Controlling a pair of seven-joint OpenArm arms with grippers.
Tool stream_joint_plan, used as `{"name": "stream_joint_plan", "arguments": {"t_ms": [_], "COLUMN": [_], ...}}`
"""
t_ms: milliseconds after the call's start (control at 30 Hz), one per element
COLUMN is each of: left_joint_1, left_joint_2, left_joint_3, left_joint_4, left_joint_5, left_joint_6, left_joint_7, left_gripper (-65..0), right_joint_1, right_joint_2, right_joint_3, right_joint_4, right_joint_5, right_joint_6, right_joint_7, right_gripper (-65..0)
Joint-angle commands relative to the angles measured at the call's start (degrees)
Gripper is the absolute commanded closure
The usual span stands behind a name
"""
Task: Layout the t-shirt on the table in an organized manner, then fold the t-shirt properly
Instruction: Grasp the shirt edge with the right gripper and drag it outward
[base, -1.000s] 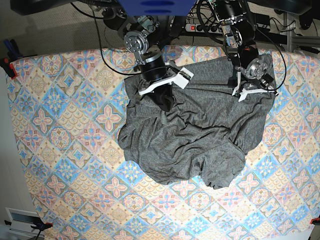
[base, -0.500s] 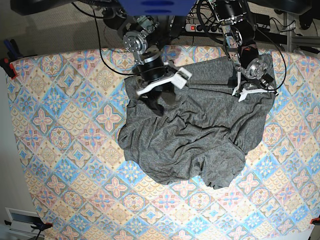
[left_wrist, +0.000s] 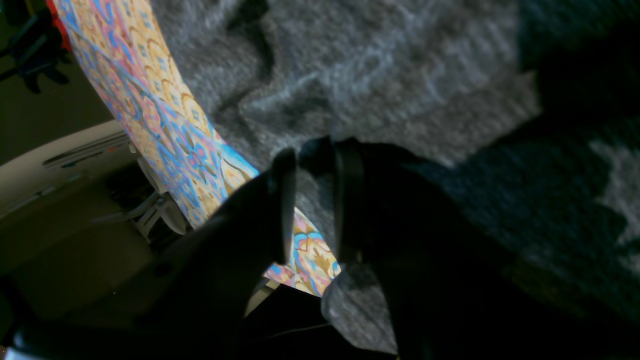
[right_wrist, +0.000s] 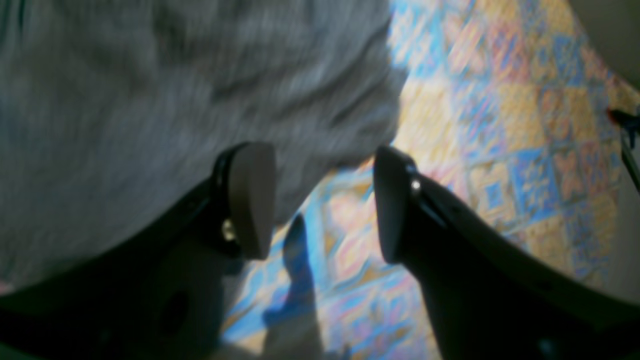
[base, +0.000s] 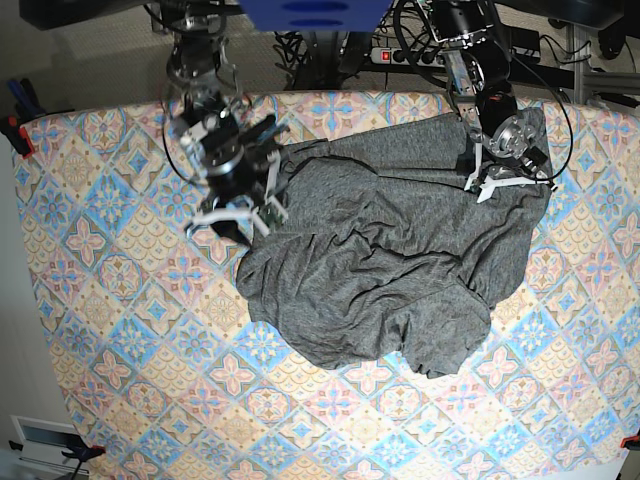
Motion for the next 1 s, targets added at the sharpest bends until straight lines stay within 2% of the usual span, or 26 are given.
{"name": "stream_joint_plan", "arguments": {"t_ms": [0,133,233,367,533,700,833,967], "left_joint_1": [0.89,1.59,1.59,1.68,1.68,1.68,1.68,1.68], "left_joint_2": [0.29,0.29,0.29,0.29,0.29,0.29,0.29,0.29], "left_joint_3": [-0.32,-0.32,-0.32,-0.32,-0.32,-0.32,-0.32,-0.32], "left_joint_4": [-0.45,-0.45,-0.45,-0.45,-0.45,-0.45,-0.45,-0.45], "left_joint_5": [-0.78,-0.78,-0.78,-0.69,-0.69,-0.69,-0.69,-0.60], "left_joint_6": [-2.57,-2.57,-2.57,-2.57,-2.57,-2.57,-2.57,-2.57], "left_joint_7": [1.91,1.83,1.83,2.00,2.00,2.00,2.00,2.00], "left_gripper": [-13.9,-13.9,-13.9,-13.9,-13.9,-13.9,-13.9,-13.9], "right_joint_1": [2.09,7.71,8.15,8.15,8.15,8.15,8.24,12.02], "right_joint_2": [0.35,0.35,0.35,0.35,0.35,0.35,0.35,0.35], "right_joint_3": [1.57,3.94,5.26,7.46,12.82,14.67,14.58,14.58], "right_joint_4": [0.87,0.34,-1.59,-4.67,-10.30,-16.54,-20.85,-22.52], "right_joint_5": [1.00,5.14,9.35,18.76,25.18,31.16,38.37,44.34], "right_joint_6": [-0.66,-0.57,-0.57,-0.57,-0.57,-0.57,-0.57,-0.57], "right_joint_7": [1.01,0.75,-2.24,-6.37,-9.27,-9.36,-9.54,-9.62], "right_gripper": [-29.6,-29.6,-29.6,-29.6,-29.6,-29.6,-29.6,-29.6]}}
